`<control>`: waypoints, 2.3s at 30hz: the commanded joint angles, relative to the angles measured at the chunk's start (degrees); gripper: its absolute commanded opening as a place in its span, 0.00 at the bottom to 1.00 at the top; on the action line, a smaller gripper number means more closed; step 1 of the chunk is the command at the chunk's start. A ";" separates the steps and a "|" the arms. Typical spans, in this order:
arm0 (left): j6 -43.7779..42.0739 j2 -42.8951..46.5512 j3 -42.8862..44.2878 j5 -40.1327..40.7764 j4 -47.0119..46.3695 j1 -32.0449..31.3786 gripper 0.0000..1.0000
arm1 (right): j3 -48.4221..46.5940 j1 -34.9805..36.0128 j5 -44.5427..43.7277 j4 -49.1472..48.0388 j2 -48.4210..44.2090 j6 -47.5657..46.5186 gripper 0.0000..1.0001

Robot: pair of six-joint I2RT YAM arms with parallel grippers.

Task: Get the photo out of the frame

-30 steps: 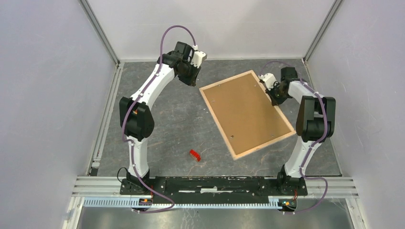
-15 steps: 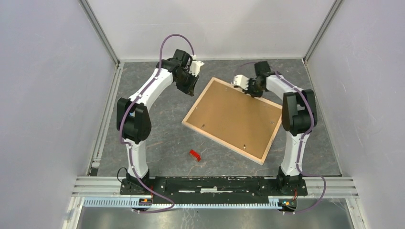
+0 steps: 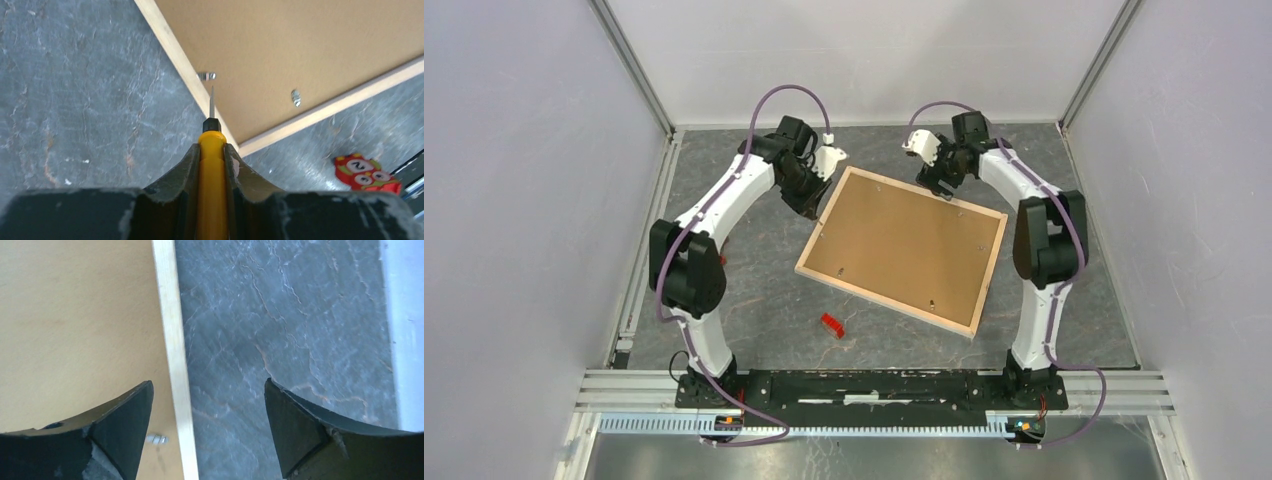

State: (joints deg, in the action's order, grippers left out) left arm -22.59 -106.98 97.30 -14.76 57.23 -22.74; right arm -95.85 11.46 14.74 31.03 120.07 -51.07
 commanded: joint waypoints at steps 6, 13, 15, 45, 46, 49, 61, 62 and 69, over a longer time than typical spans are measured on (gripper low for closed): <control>-9.02 4.59 -4.76 3.66 0.12 -0.51 0.02 | 18.64 -0.16 10.59 2.77 -21.44 7.23 0.96; -8.21 4.25 -7.50 6.53 -3.14 -2.17 0.02 | 28.28 -6.62 7.65 2.11 -26.24 19.55 0.96; -8.00 3.99 -7.98 7.17 -3.90 -2.39 0.02 | 29.67 -9.39 7.34 2.14 -27.41 21.53 0.96; -6.84 1.72 -10.27 10.38 -8.85 -5.06 0.02 | 30.66 -21.31 -2.98 0.11 -19.80 37.28 0.84; -6.90 1.96 -10.35 9.85 -8.68 -5.10 0.02 | 30.69 -21.31 -3.12 0.19 -19.71 37.27 0.84; -7.03 2.39 -10.50 8.53 -8.11 -5.51 0.02 | 31.01 -21.39 -3.26 0.09 -19.45 37.36 0.83; -6.69 1.15 -10.18 9.94 -8.10 -6.10 0.02 | 30.67 -21.65 -3.14 0.06 -18.38 37.45 0.81; -6.70 1.06 -10.27 9.89 -8.10 -6.09 0.02 | 30.64 -21.65 -3.18 0.08 -18.30 37.45 0.81; -5.57 -0.96 -9.16 10.76 -8.10 -6.25 0.02 | 30.62 -21.66 -2.79 0.12 -17.85 37.37 0.79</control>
State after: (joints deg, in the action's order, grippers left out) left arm -28.53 -106.34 86.91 -3.60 50.00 -28.64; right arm -63.42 -9.82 12.01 31.83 101.30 -14.09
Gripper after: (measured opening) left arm 0.268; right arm 0.798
